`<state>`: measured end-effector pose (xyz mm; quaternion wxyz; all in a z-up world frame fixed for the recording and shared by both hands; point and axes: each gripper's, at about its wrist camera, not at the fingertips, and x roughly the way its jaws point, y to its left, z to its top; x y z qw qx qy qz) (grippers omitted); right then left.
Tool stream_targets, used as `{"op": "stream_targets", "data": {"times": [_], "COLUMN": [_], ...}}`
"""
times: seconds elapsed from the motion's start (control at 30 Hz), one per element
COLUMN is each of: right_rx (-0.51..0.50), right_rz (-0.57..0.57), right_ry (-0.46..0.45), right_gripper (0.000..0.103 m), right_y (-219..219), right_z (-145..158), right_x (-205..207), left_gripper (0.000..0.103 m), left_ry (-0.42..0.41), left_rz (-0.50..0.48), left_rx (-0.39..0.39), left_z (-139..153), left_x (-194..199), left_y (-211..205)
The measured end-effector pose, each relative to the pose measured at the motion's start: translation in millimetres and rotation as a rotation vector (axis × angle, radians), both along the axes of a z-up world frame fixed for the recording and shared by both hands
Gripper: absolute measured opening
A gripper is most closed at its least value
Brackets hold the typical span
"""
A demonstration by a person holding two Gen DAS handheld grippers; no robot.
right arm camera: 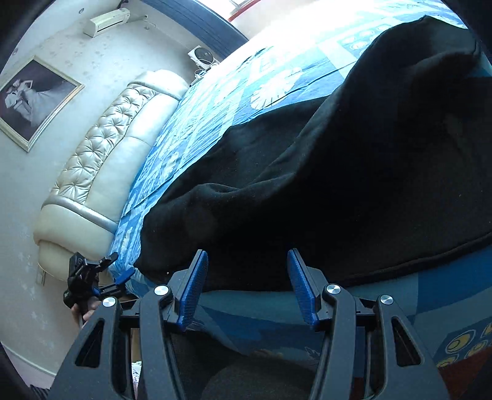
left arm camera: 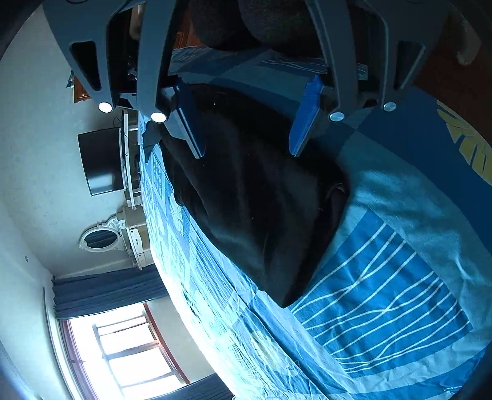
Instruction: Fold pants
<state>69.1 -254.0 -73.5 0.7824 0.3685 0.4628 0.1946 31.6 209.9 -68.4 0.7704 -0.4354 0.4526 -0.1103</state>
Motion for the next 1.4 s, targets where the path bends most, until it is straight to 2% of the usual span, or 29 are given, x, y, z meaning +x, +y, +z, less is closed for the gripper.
{"op": "stream_targets", "data": {"times": [0.13, 0.33, 0.6, 0.83, 0.97, 1.03, 1.1, 1.17, 1.2, 1.23, 1.33, 1.4], "right_rx": [0.022, 0.059, 0.081, 0.14, 0.185, 0.197, 0.189, 0.154, 0.143, 0.135, 0.107, 0.115], "right_rz": [-0.006, -0.03, -0.048, -0.127, -0.189, -0.221, -0.237, -0.23, -0.221, -0.222, -0.215, -0.21], "right_ry": [0.006, 0.03, 0.039, 0.066, 0.094, 0.105, 0.104, 0.093, 0.086, 0.077, 0.028, 0.03], "right_gripper": [0.054, 0.054, 0.054, 0.054, 0.054, 0.054, 0.054, 0.041, 0.023, 0.015, 0.011, 0.011], "right_y": [6, 2, -1, -14, -17, -19, -18, -16, -14, -13, -8, -6], "right_z": [0, -8, -12, -18, -23, -26, -26, -22, -20, -15, 2, 4], "right_x": [2, 3, 3, 8, 16, 19, 23, 27, 28, 28, 19, 8], "left_gripper": [0.056, 0.059, 0.059, 0.058, 0.058, 0.048, 0.013, 0.009, 0.008, 0.008, 0.008, 0.008], "left_ry": [0.004, 0.019, 0.034, 0.029, 0.061, 0.076, 0.099, 0.105, 0.102, 0.103, 0.073, 0.077], "left_rz": [0.003, 0.051, 0.116, 0.174, 0.207, 0.211, 0.214, 0.222, 0.234, 0.248, 0.262, 0.246], "left_rx": [0.067, 0.029, 0.041, 0.084, 0.052, 0.077, 0.123, 0.133, 0.128, 0.127, 0.116, 0.139], "left_z": [-5, -11, -15, -16, -17, -14, -12, -10, -9, -6, 3, 5], "left_x": [6, 0, 2, -8, 4, 9, 10, 8, 6, 3, -5, -8], "left_y": [-8, -6, -8, -16, -14, -14, -14, -10, -6, -2, 8, 9]}}
